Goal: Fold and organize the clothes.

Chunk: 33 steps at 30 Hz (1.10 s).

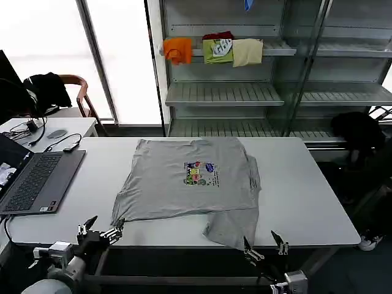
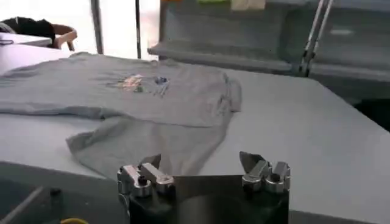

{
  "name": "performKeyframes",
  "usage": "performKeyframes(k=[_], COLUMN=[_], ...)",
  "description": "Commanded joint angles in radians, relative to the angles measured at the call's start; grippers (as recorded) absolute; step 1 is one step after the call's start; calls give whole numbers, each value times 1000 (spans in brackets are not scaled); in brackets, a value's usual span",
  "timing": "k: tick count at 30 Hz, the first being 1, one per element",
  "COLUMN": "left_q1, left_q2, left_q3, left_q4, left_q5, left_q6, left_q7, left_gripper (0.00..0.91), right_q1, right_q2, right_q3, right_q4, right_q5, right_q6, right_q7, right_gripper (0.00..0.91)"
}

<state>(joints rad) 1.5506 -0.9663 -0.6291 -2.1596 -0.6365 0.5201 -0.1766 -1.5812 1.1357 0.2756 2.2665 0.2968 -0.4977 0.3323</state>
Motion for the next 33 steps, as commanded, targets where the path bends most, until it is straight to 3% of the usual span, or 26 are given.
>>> performKeyframes(k=[1, 13, 15, 16, 17, 18, 19, 20, 21, 22, 27, 29, 33], left_q1=[-39, -131, -155, -163, -169, -171, -173, -175, -177, -180, -170, -162, -150], left_q2=[16, -5, -10, -11, -13, -14, -16, -18, -20, -23, -23, -21, -17], left_q3=[0, 21, 25, 27, 29, 30, 34, 36, 37, 42, 50, 51, 52], left_q4=[41, 196, 218, 224, 228, 229, 228, 228, 228, 228, 217, 208, 194], left_q5=[-52, -80, -85, -89, -89, -90, -90, -90, -89, -88, -84, -79, -62], left_q6=[57, 56, 56, 56, 56, 55, 54, 53, 53, 53, 51, 50, 43], left_q7=[17, 19, 20, 19, 20, 21, 23, 23, 23, 23, 29, 33, 39], left_gripper=[907, 907, 796, 645, 574, 403, 312, 181, 50, 20, 10, 10, 0], right_q1=[44, 78, 84, 85, 87, 87, 87, 88, 90, 92, 93, 94, 98], right_q2=[5, 25, 28, 30, 32, 33, 34, 34, 35, 34, 34, 35, 39], right_q3=[-33, -62, -64, -66, -68, -69, -70, -70, -70, -70, -67, -68, -71], right_q4=[3, -24, -33, -35, -37, -38, -39, -40, -43, -49, -60, -62, -67], right_q5=[14, 16, 18, 19, 18, 18, 18, 19, 19, 20, 27, 30, 30], right_q6=[-65, -80, -80, -80, -79, -80, -80, -80, -80, -79, -79, -79, -79], right_q7=[13, 17, 7, 6, 6, 4, 2, 0, -3, -5, -15, -15, -13], right_gripper=[907, 907, 907, 897, 836, 705, 635, 464, 413, 322, 71, 10, 0])
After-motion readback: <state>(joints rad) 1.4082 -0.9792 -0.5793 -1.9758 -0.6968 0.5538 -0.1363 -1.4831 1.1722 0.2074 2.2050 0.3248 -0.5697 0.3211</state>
